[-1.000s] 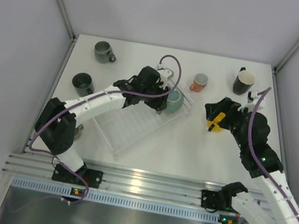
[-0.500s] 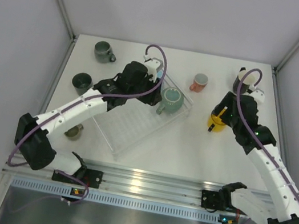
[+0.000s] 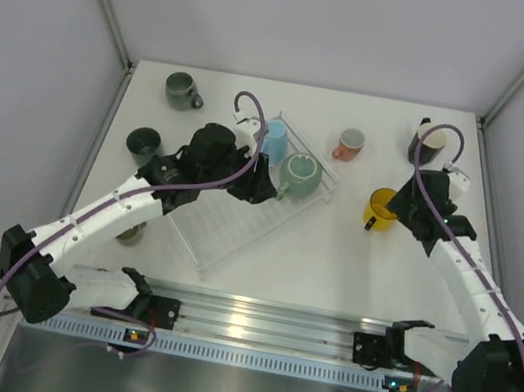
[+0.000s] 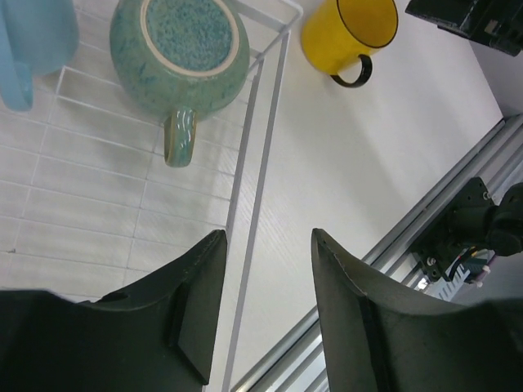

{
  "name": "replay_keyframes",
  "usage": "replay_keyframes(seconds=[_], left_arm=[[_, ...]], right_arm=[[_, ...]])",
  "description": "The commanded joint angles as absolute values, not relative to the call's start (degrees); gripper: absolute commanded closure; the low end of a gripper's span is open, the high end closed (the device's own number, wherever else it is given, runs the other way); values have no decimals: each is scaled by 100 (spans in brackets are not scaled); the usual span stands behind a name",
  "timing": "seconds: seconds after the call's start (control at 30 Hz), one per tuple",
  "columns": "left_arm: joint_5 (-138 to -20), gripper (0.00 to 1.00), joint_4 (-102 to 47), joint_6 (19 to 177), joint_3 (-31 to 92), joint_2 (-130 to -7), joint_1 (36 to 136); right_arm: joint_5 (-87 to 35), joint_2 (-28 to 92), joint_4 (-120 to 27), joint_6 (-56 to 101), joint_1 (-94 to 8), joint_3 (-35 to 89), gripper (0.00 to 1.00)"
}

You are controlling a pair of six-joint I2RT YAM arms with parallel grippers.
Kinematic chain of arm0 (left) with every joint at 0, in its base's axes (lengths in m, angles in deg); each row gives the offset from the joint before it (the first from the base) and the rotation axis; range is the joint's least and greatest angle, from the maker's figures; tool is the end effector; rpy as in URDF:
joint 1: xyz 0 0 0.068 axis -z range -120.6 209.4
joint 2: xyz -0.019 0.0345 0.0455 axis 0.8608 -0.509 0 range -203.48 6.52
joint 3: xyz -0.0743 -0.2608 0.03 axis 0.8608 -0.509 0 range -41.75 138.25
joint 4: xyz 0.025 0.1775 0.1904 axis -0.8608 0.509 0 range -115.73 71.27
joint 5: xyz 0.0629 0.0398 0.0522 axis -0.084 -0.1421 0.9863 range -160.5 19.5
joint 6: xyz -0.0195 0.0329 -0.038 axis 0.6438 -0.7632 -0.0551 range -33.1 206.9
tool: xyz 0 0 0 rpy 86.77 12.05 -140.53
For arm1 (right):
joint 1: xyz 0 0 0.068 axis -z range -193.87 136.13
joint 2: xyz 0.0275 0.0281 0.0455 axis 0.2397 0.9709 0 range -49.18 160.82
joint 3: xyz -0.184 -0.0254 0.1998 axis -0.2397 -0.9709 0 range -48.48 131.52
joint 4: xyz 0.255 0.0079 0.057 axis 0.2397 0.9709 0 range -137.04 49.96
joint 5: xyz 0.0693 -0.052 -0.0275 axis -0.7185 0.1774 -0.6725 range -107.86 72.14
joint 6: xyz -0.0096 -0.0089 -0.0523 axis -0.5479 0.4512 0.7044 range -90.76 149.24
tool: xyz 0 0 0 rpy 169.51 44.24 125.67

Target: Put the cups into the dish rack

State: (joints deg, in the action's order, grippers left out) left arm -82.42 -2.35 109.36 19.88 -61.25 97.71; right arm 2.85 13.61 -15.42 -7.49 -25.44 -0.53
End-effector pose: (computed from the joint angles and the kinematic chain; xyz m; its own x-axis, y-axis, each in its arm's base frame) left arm 0.2033 -0.1699 0.3378 -0.6429 0.0314 -0.7653 0.5431 0.7232 -0.4265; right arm 0.2233 0.0329 0.2658 -0.5387 0.4607 -0.7054 0.4656 0.8606 0.2065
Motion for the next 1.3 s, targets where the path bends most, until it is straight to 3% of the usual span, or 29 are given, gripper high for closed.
replay_keyframes(seconds=[0.0,0.33,0.53,0.73,0.87,1.27], left_arm=[[-8456,49,-534,11089,1802,-6019,9755],[-8711,48,-534,11194,1705,-5791,9755],[-8931,48,-534,11300,1792,-5650,9746],[-8913,48,-534,11370,1889,-5562,9746],[-9080,48,-534,11511,2047,-5624,9746],[-9739,47,-1034,12020,2224,-5764,9746]], right_arm=[[244,1612,-2111,-636,-2433,-84,33],[68,2464,-2655,-645,-2310,-312,39],[-195,2825,-2972,-610,-2230,-444,50],[-231,2834,-3052,-531,-2213,-506,73],[-388,2729,-3113,-346,-2213,-497,100],[-1370,1095,-2937,-451,-2143,-190,100]])
